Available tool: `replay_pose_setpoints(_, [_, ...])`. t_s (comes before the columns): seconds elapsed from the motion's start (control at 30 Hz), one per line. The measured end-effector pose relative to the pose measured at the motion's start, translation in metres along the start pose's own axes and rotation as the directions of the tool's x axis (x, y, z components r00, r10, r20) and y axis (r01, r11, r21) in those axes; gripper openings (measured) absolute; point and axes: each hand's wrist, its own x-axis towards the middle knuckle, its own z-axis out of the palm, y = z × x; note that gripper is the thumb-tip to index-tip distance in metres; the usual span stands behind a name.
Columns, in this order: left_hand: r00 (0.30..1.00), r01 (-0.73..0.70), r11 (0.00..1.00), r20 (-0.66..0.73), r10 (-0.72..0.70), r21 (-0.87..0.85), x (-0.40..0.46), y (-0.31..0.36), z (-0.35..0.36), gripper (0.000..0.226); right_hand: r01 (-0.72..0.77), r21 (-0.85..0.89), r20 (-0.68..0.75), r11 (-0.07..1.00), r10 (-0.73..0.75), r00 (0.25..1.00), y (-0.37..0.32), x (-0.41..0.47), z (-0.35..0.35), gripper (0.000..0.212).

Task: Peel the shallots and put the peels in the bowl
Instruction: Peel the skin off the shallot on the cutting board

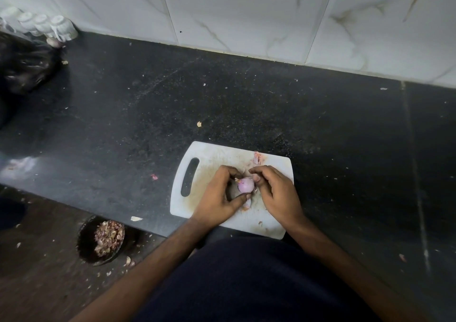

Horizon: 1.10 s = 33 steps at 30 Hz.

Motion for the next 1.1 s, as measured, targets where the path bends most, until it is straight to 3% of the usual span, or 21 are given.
replay_pose_setpoints(0.33, [0.999, 0.041, 0.999, 0.028, -0.04, -0.036, -0.002, 0.003, -0.005, 0.048, -0.068, 0.18, 0.1, 0.981, 0.051, 0.994, 0.002, 0.005, -0.011, 0.005])
replay_pose_setpoints(0.67, [0.995, 0.103, 0.99, 0.002, -0.104, -0.096, -0.002, 0.002, -0.001, 0.048, 0.064, 0.079, 0.128, 0.995, -0.074, 0.989, 0.01, -0.007, -0.019, 0.018])
replay_pose_setpoints(0.9, [0.991, 0.136, 0.983, 0.01, -0.136, -0.123, -0.003, 0.001, 0.0, 0.04, -0.009, 0.036, 0.062, 0.999, 0.006, 0.998, 0.004, -0.009, -0.01, 0.011])
replay_pose_setpoints(1.1, [0.997, 0.076, 0.991, -0.016, -0.078, -0.111, -0.005, 0.006, 0.0, 0.034, -0.137, 0.01, 0.003, 0.991, 0.137, 0.991, 0.0, -0.003, -0.003, 0.013])
